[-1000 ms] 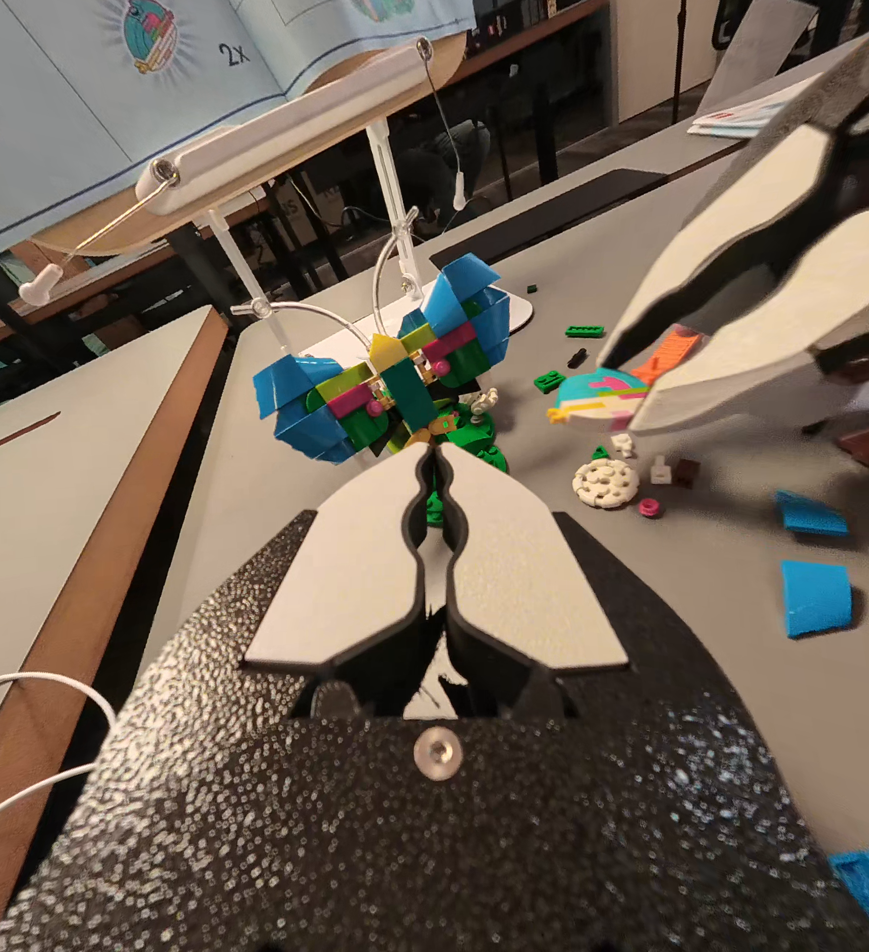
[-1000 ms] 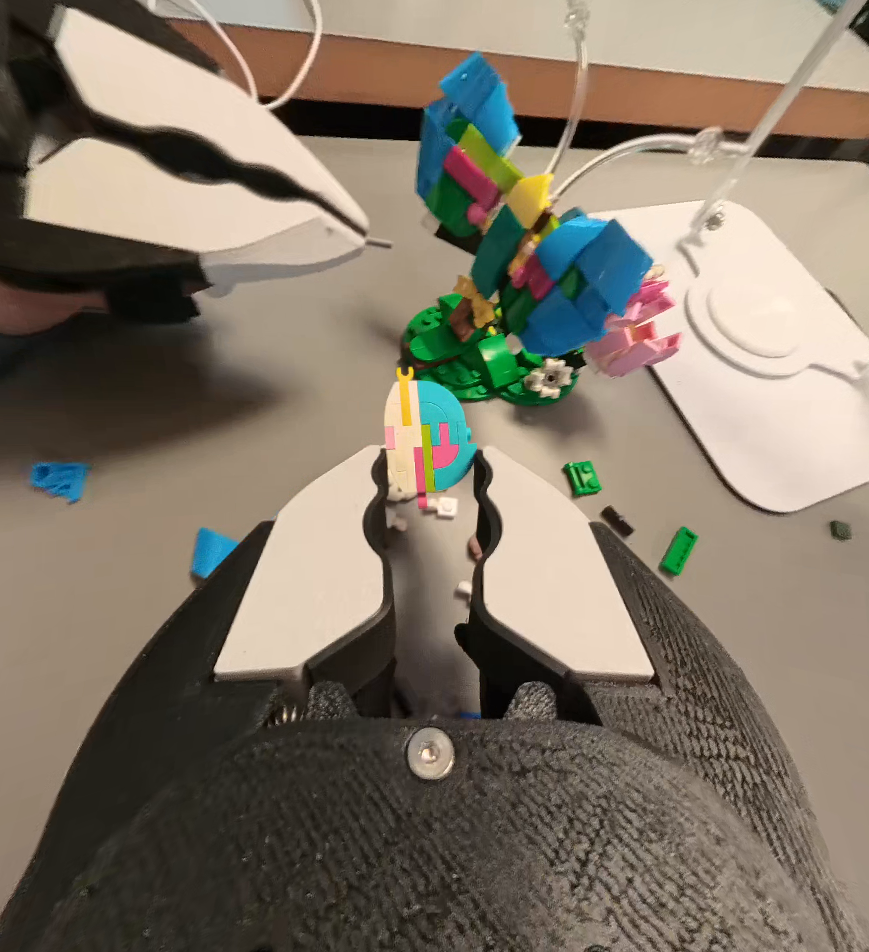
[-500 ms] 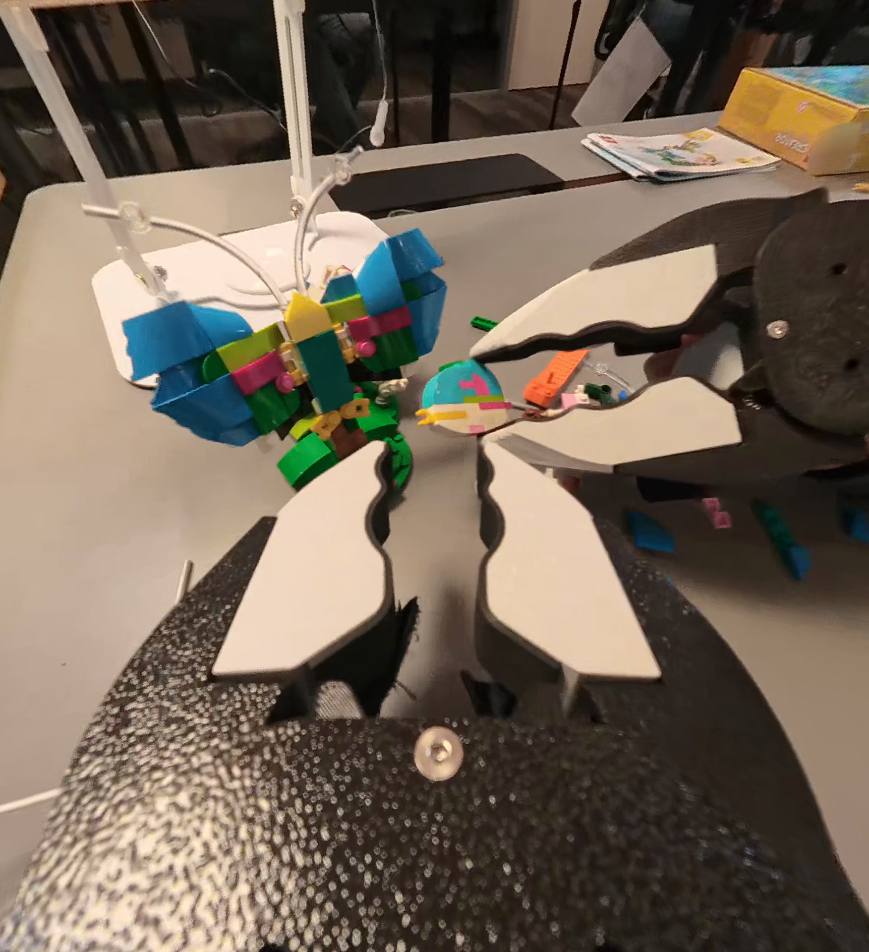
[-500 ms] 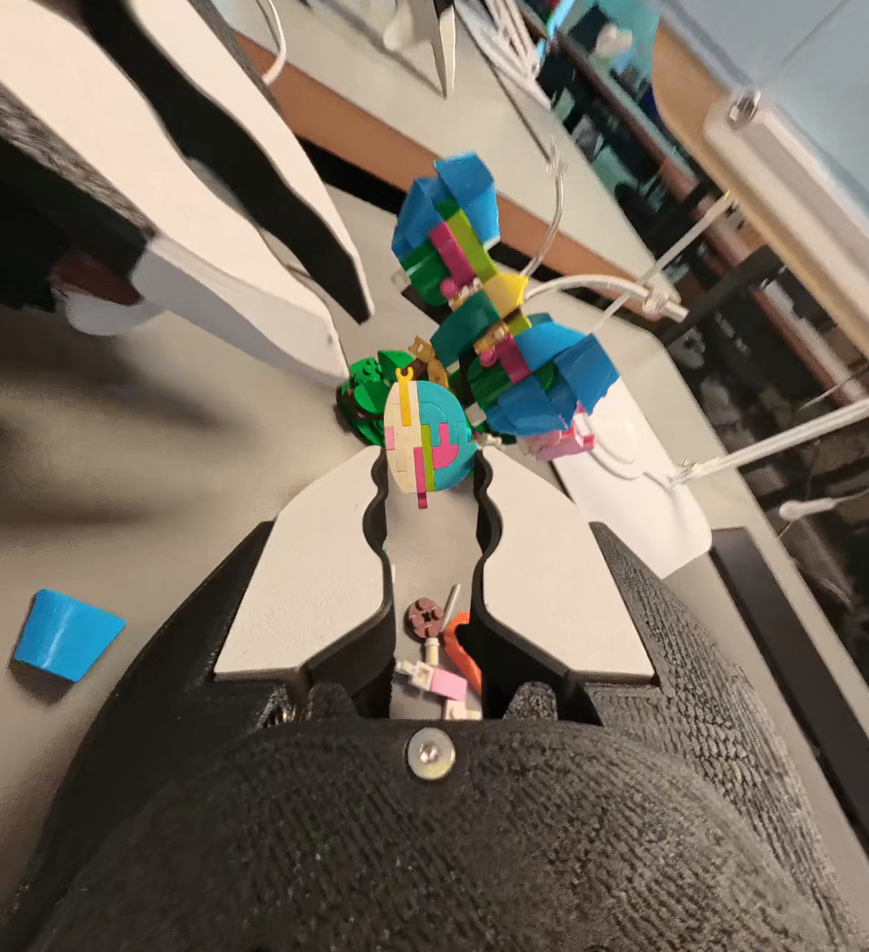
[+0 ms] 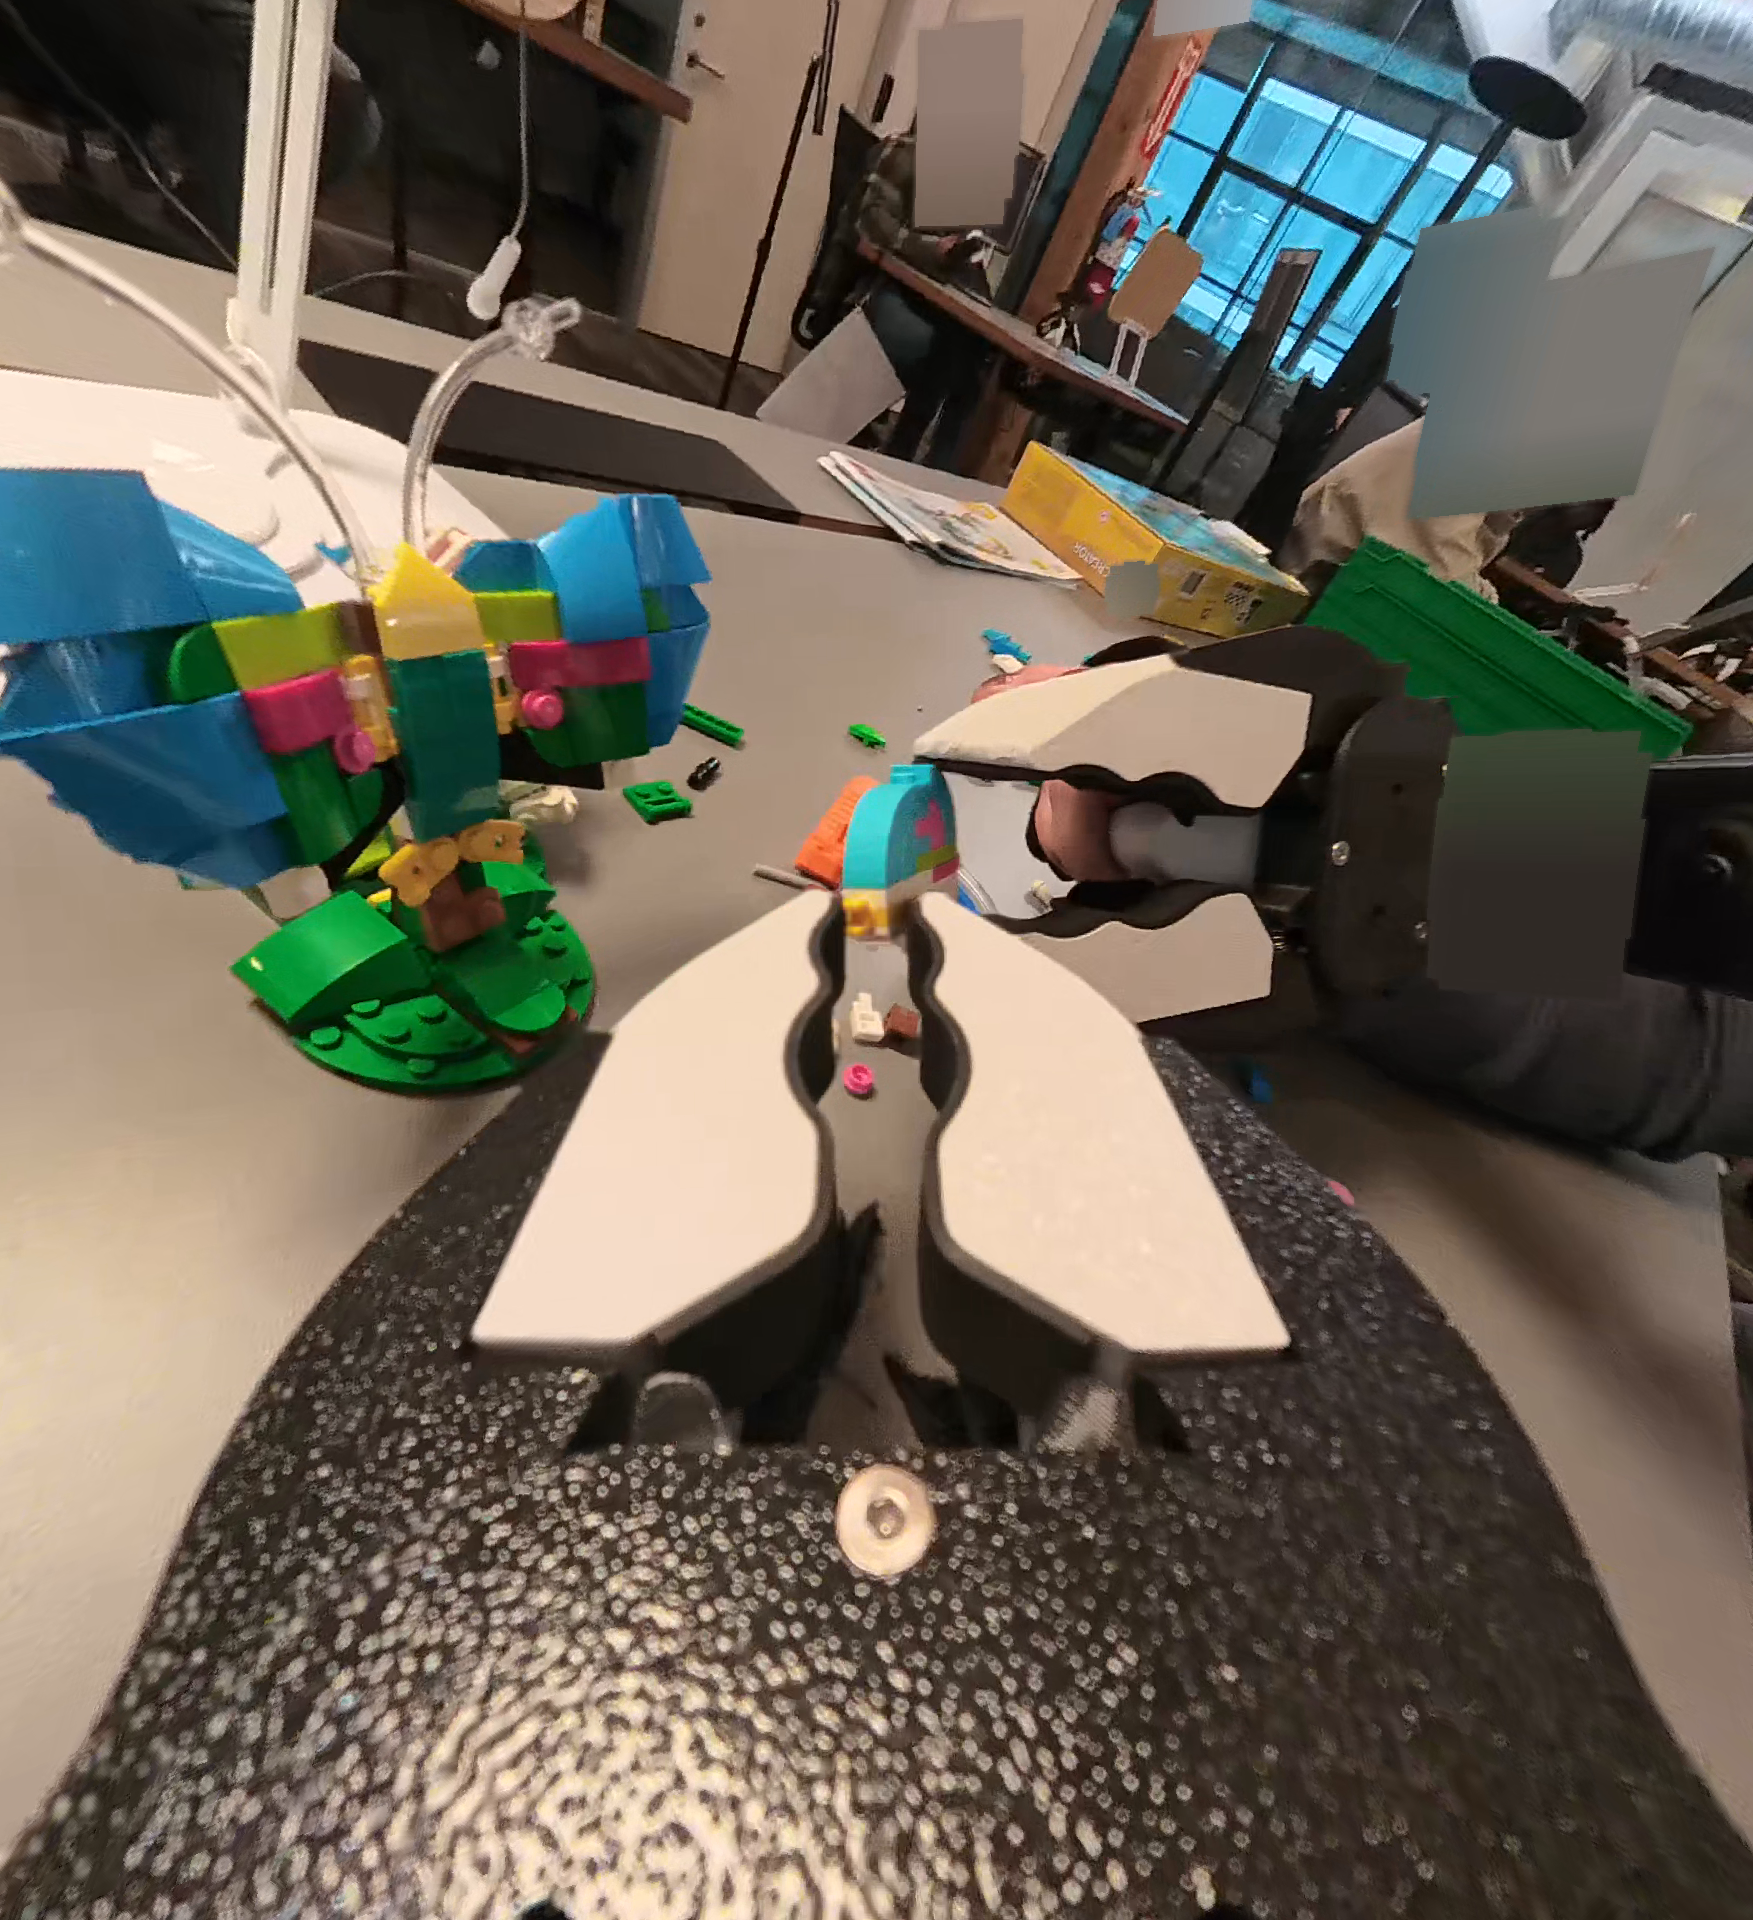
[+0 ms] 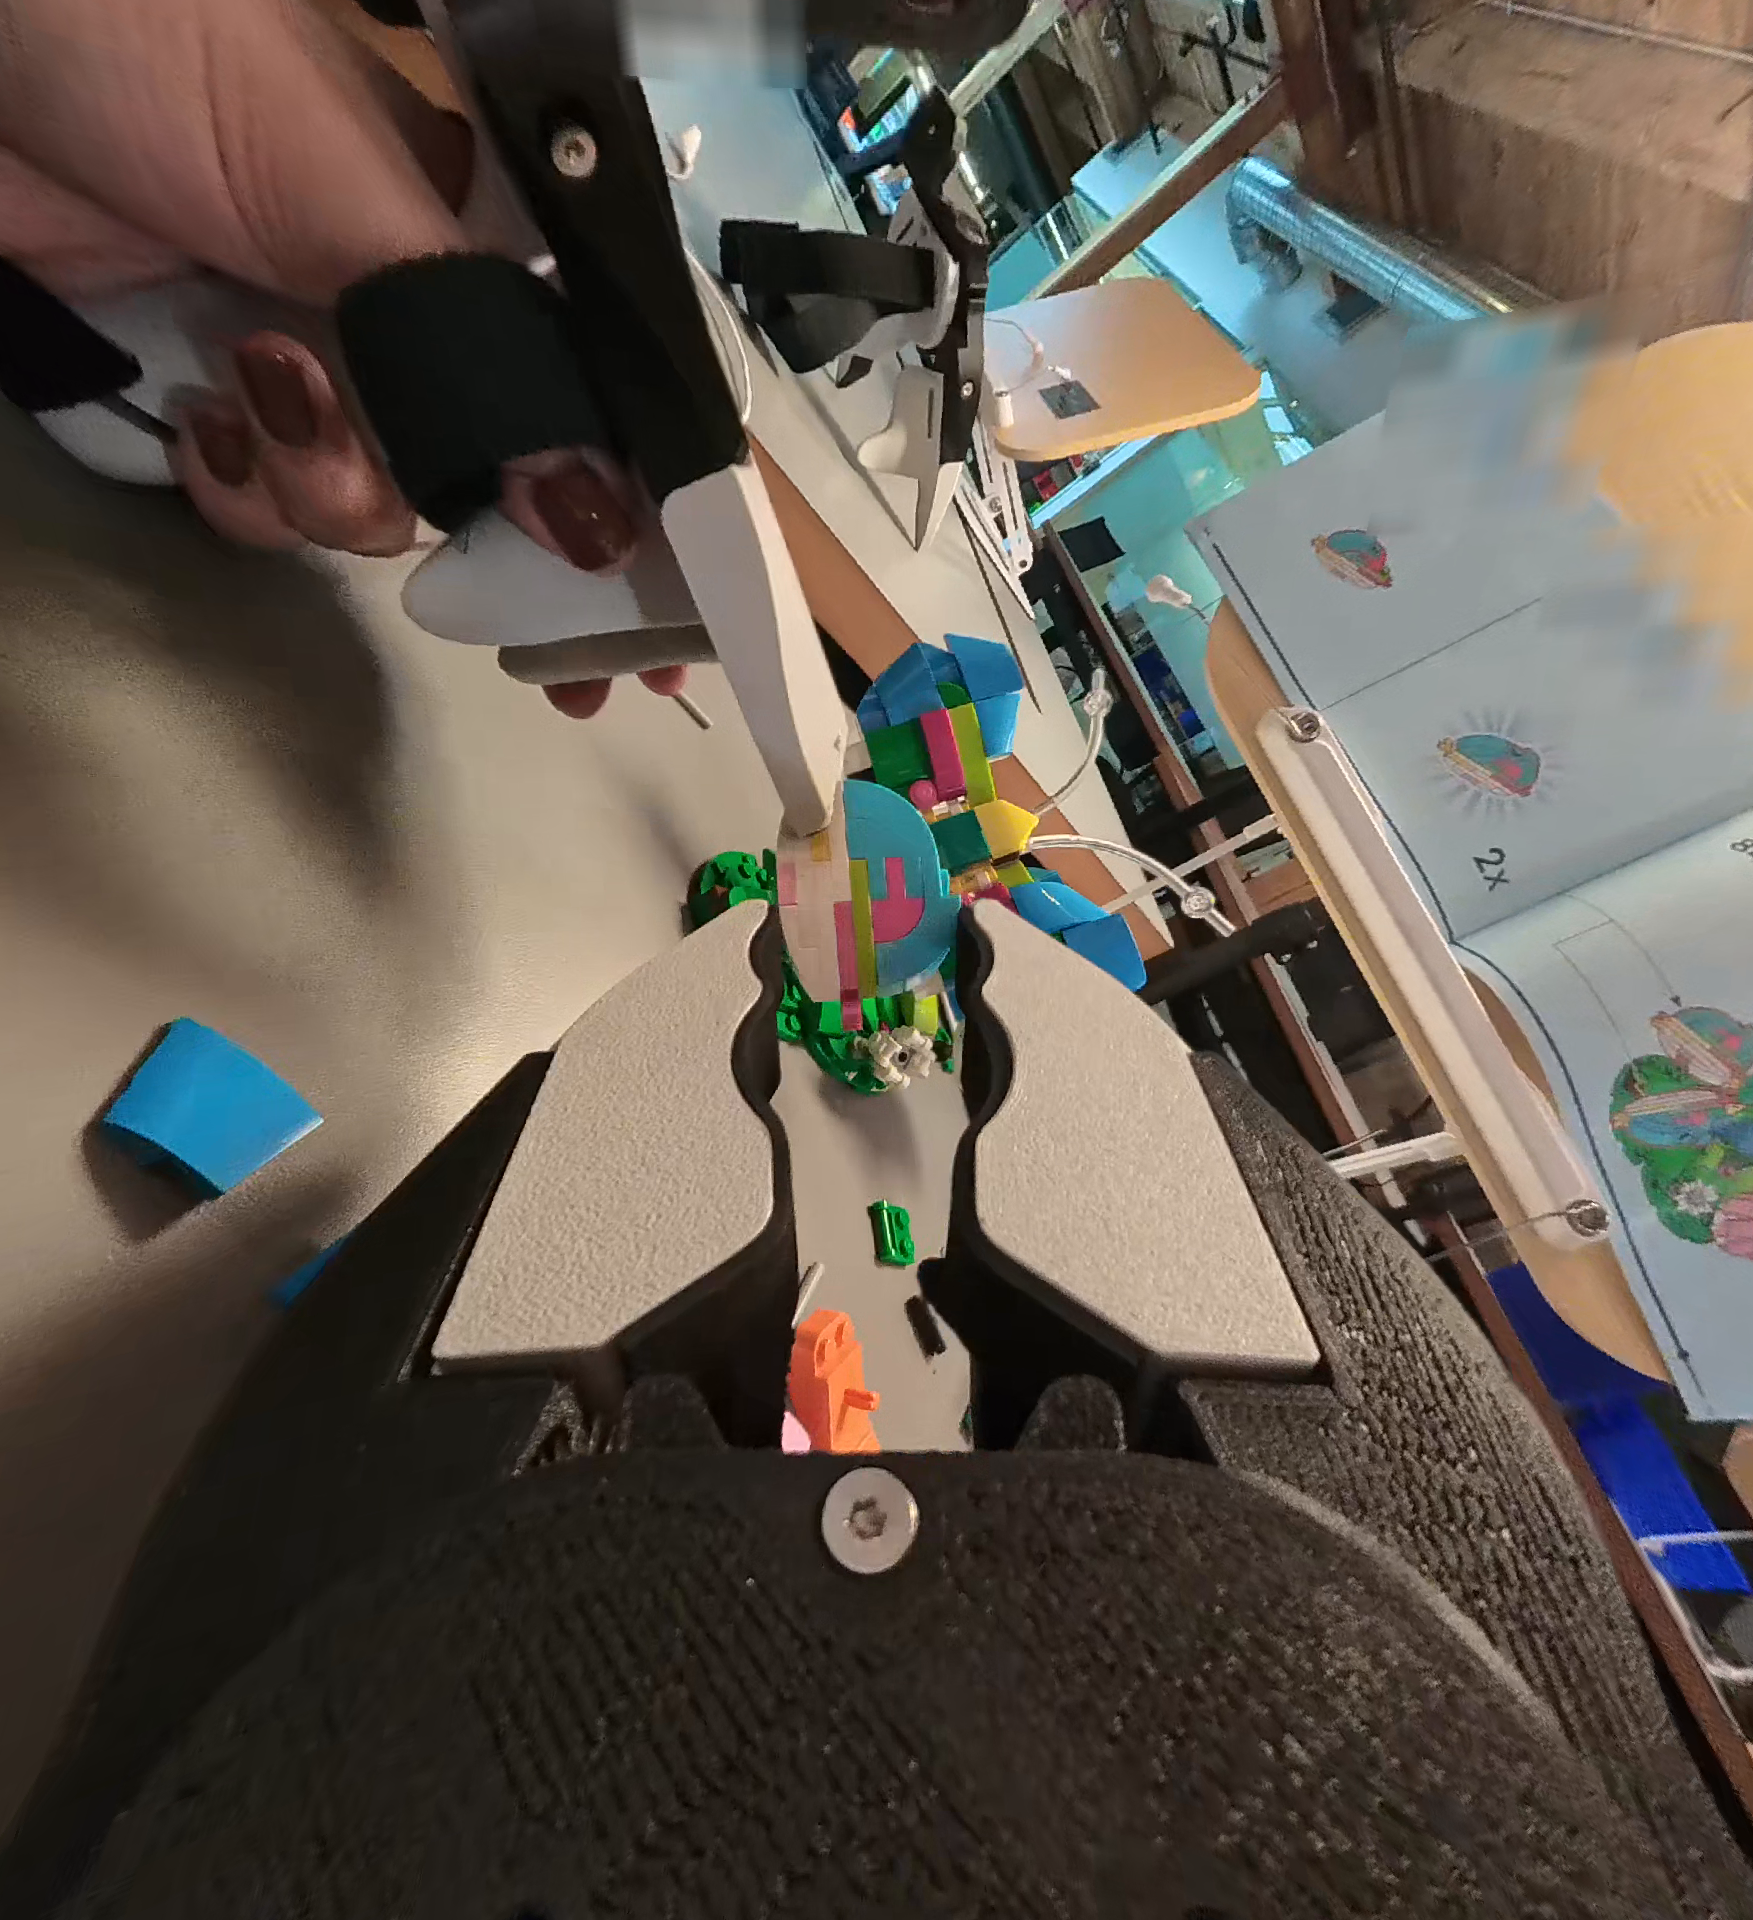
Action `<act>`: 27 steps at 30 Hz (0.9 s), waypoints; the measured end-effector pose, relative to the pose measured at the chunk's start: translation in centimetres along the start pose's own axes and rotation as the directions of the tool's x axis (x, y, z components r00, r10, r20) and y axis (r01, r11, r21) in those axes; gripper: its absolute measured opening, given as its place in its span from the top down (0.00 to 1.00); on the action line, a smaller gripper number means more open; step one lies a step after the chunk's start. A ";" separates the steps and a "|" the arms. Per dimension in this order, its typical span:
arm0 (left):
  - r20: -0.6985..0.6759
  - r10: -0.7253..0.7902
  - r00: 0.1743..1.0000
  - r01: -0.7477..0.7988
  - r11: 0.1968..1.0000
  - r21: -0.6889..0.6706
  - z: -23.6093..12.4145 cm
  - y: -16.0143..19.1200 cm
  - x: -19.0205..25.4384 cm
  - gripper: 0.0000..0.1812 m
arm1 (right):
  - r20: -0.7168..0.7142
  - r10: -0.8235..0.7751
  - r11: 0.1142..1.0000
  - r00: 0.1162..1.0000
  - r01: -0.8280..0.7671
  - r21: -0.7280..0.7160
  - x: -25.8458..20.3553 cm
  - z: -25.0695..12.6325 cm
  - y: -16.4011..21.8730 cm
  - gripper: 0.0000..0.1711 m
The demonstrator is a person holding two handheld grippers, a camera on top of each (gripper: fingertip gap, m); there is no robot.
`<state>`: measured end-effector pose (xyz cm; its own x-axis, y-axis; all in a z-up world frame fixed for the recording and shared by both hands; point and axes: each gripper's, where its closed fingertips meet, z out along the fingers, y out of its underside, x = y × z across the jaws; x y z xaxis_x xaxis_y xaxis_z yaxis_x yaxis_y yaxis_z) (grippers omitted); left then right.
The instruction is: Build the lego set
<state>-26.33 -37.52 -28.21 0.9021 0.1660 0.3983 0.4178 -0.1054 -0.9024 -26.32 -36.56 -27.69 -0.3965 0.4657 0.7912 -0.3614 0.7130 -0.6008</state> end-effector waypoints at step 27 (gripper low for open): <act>0.020 0.164 0.986 -0.165 0.972 0.169 -2.5 -2.4 0.8 0.96 | 0.310 0.524 0.807 0.793 -0.579 0.115 1.3 -1.9 -0.7 0.81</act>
<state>-26.35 -39.58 -25.36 0.9560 0.1657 0.2420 0.2393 0.0363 -0.9703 -24.93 -35.45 -26.05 -0.7654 0.5808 0.2772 -0.1595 0.2461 -0.9560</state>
